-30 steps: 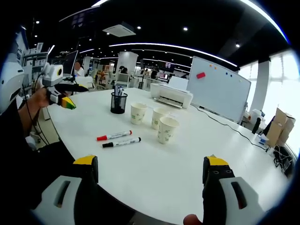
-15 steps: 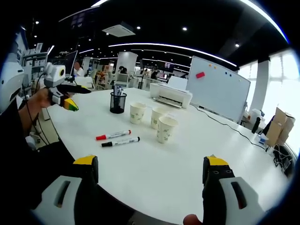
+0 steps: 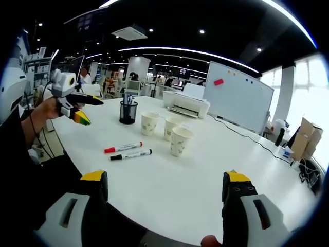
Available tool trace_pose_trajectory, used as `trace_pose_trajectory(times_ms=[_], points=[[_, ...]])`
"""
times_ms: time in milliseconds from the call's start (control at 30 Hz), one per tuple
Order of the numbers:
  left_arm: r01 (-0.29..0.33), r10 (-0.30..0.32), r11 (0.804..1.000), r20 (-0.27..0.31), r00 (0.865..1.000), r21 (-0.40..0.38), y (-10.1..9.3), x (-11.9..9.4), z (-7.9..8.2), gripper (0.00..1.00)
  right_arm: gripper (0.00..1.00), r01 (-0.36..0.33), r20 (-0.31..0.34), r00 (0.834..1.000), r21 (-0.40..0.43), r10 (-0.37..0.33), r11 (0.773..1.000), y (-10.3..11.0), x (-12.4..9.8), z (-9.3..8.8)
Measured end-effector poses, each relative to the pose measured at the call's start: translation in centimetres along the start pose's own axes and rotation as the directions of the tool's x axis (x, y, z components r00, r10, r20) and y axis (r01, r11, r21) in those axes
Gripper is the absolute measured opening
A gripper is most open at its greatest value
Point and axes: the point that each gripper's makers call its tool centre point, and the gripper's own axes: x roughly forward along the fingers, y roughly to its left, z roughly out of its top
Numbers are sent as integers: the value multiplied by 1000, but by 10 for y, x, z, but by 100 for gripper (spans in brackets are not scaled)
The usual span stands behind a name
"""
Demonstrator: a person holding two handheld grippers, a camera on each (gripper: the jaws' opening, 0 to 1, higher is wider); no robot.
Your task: Place the scattered laser pointers and whiteboard markers into the pen holder and stack the scattered paper cups together
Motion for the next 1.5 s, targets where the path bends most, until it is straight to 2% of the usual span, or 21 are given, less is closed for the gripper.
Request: trace_pose_trajectory(times_ms=[433,767,1500], points=[[8,-8,1000,-9,1000,-1,1,12,-1,88,87,3,-1,1000,3,-3,1000,0,0,-1],[17,-18,1000,-36,999,-3,1,26,-10,87,87,5,-3,1000,6,-5,1000,0,-1,-3],[58,-58,998,-95,994,1,-15,58,-22,80,87,6,-6,1000,17,-6,1000,-2,-1,-9]])
